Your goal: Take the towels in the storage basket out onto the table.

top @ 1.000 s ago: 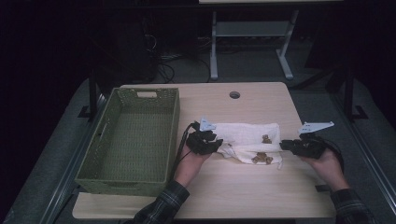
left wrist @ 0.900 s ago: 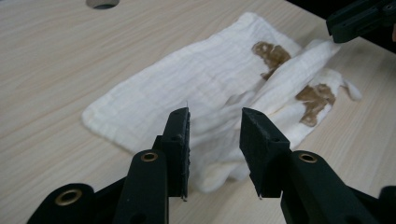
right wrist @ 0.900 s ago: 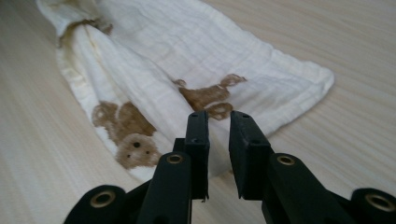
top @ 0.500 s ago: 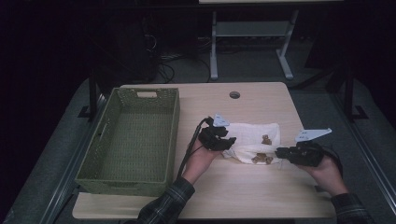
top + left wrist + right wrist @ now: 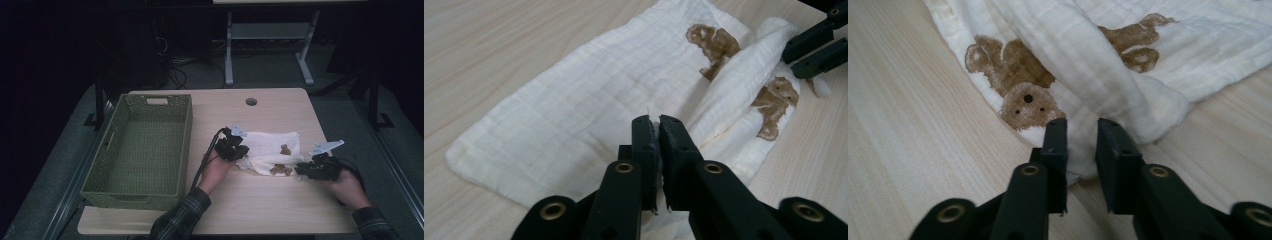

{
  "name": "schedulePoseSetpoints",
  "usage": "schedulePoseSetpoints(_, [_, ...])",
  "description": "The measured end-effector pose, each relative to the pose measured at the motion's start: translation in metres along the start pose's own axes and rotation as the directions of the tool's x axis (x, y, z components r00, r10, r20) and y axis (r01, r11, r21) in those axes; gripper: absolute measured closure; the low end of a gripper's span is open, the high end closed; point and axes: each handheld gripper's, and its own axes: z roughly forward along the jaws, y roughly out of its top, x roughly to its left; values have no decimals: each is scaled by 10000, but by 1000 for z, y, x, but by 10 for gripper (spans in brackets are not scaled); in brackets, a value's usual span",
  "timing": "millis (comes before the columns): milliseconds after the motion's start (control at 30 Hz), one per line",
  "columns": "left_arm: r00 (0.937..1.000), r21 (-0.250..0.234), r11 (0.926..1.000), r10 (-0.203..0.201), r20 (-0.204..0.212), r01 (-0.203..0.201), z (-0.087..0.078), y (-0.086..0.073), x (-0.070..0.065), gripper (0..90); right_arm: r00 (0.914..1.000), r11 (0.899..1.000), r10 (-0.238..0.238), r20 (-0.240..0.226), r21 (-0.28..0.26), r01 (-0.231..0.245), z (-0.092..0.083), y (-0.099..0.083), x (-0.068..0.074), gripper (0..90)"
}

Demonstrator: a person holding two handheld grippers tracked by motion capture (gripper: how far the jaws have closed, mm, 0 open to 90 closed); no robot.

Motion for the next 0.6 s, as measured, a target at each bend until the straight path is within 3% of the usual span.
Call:
schedulePoseSetpoints(33, [10000,-147,9999,-34,-7,34,-3,0,1,869,9999,9999,-122,-38,46,122,0,0,1,841])
schedulePoseSetpoints(67, [10000,-175,9998,-10,-35,9,-5,1,1,871,9999,9999,-137,-32,32,137,0,0,3,851])
schedulePoseSetpoints(200, [9999,-499,9987,-140,-45,138,-15,2,2,873,9999,9999,-110,-37,28,110,-4,-1,3,864])
schedulePoseSetpoints(367, [9998,-808,9965,-195,-16,193,-31,2,0,872,9999,9988,14,-109,-479,-19,-20,-2,3,867])
schedulePoseSetpoints(400, [9997,-1025,9945,-227,19,227,-42,0,-1,872,9999,9984,47,-120,-558,-54,-23,-3,4,867])
schedulePoseSetpoints(600, [9984,-1433,9883,-499,248,529,-63,-10,-7,872,9996,9962,258,-139,-824,-269,-37,-17,3,870])
